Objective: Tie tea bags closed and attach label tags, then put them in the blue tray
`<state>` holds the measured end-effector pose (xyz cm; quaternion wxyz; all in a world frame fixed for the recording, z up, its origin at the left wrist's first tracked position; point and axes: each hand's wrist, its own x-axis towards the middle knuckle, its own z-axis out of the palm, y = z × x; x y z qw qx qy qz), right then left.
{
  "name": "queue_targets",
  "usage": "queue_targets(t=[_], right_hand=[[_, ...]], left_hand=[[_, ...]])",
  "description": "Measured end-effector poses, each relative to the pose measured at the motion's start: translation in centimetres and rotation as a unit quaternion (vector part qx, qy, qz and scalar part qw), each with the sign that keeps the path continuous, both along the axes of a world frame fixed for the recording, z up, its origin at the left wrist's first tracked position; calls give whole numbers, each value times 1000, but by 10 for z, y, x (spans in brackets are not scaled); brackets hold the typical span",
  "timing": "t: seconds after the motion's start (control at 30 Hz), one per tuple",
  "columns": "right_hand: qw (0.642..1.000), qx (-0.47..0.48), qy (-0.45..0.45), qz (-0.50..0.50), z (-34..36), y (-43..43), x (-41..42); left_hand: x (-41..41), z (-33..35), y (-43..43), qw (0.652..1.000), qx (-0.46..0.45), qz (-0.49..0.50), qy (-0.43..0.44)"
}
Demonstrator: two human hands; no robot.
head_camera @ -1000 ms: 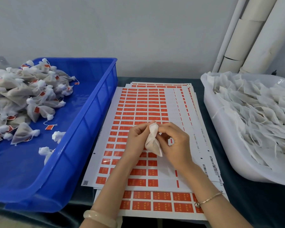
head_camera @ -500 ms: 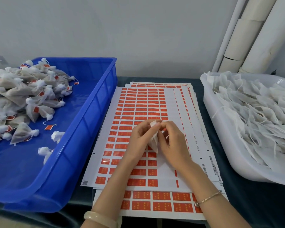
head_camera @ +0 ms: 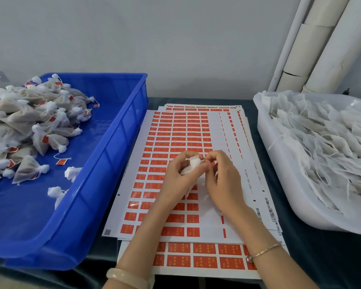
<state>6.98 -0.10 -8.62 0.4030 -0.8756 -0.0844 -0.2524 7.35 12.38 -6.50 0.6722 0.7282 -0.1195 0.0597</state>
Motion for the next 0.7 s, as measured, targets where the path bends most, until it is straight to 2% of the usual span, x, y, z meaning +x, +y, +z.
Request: queue_targets(t=[0.13,0.43,0.7], right_hand=[[1000,-7,16,-25,1,-2,1],[992,-60,21,-110,2,-10,7],[986,-62,24,-150,6,-14,8]], left_hand=[[0,1,0,999,0,-9,-33],[0,-3,-3,998,14,-22,-50],[-1,-3,-7,997,10,-45,-65]])
